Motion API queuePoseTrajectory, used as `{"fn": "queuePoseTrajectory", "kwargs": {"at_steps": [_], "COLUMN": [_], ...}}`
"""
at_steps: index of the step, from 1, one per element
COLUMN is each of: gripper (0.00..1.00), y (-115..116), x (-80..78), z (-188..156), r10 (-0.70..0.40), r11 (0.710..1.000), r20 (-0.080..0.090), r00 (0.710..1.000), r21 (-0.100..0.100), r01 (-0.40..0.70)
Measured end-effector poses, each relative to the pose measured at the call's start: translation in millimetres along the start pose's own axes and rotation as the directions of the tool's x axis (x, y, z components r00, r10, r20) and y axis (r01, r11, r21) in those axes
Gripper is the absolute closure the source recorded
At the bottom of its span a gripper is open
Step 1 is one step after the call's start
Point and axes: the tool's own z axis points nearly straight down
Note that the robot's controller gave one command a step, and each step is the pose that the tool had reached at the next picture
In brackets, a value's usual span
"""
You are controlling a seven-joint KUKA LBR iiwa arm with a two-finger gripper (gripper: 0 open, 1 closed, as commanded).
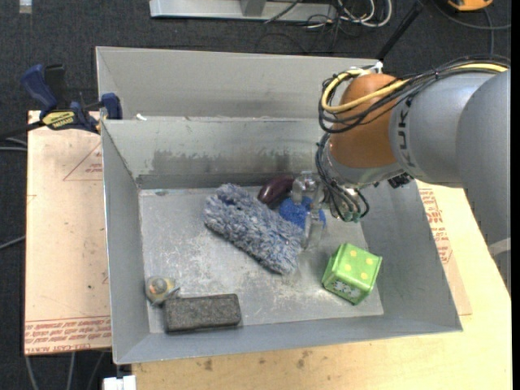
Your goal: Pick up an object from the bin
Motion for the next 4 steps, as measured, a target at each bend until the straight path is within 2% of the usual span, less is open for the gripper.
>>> {"fn": "queuePoseTrajectory", "kwargs": {"at_steps": [1, 2, 3, 4], "gripper": [1.0, 1.0, 1.0, 1.0], "y": [59, 59, 65, 71], "x": [27.7, 27.7, 26.4, 32.6], "z": [8, 8, -28, -130], "r10": [-0.205, -0.205, -0.207, -0.231], "r11": [0.979, 0.979, 0.978, 0.973], "r20": [0.008, 0.008, -0.003, -0.001], "r00": [0.979, 0.979, 0.978, 0.973], "r21": [0.0, 0.0, 0.0, 0.0], "r01": [0.205, 0.205, 0.207, 0.231]}}
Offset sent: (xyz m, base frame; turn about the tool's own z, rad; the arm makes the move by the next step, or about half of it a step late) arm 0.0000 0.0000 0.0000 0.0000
